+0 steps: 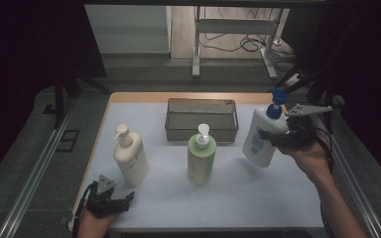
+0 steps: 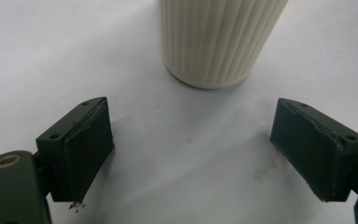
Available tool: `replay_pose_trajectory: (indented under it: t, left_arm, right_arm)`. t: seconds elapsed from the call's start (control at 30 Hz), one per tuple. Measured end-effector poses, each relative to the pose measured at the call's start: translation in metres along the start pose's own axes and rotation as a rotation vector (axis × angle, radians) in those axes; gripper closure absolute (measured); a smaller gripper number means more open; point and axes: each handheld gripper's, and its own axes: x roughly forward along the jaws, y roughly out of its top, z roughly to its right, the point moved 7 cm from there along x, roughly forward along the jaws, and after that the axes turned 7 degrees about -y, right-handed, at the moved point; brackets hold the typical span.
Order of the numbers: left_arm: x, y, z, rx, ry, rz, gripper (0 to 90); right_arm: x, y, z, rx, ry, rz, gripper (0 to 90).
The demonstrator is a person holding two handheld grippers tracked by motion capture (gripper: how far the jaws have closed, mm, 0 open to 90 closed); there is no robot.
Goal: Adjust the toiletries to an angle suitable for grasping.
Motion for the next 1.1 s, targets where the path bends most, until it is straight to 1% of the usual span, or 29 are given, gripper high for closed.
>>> replay_pose_trajectory:
  t: [0.13, 0.17, 0.27, 0.3, 0.33, 0.43, 0.5, 0.67, 1.1]
  left_arm:
    - [0.0, 0.0, 0.0, 0.0, 0.0, 0.0, 12.4]
    - [0.0, 0.0, 0.0, 0.0, 0.0, 0.0, 12.3]
    - [0.0, 0.0, 0.0, 0.0, 0.0, 0.0, 12.3]
    - [0.0, 0.0, 0.0, 0.0, 0.0, -0.001, 12.3]
    - [0.0, 0.0, 0.0, 0.0, 0.0, -0.001, 12.3]
    - [0.0, 0.0, 0.0, 0.0, 0.0, -0.001, 12.4]
    - [0.0, 0.0, 0.0, 0.0, -0.001, -0.001, 12.3]
    - [0.0, 0.0, 0.0, 0.0, -0.001, -0.001, 12.3]
    - [0.0, 0.0, 0.0, 0.0, -0.001, -0.001, 12.3]
  right_arm:
    - [0.001, 0.01, -0.004, -0.007, 0.007, 0.009, 40.3]
    - [0.002, 0.015, -0.006, -0.012, 0.008, 0.01, 40.3]
    - [0.003, 0.02, -0.008, -0.017, 0.009, 0.012, 40.3]
    - [0.005, 0.025, -0.01, -0.022, 0.008, 0.015, 40.3]
    - [0.005, 0.025, -0.01, -0.022, 0.008, 0.015, 40.3]
    - [0.009, 0.034, -0.014, -0.028, 0.012, 0.019, 40.4]
    - [0.01, 0.037, -0.015, -0.029, 0.014, 0.02, 40.3]
    - [0.017, 0.05, -0.021, -0.032, 0.016, 0.036, 40.4]
    - [0.036, 0.072, -0.032, -0.034, 0.023, 0.049, 40.5]
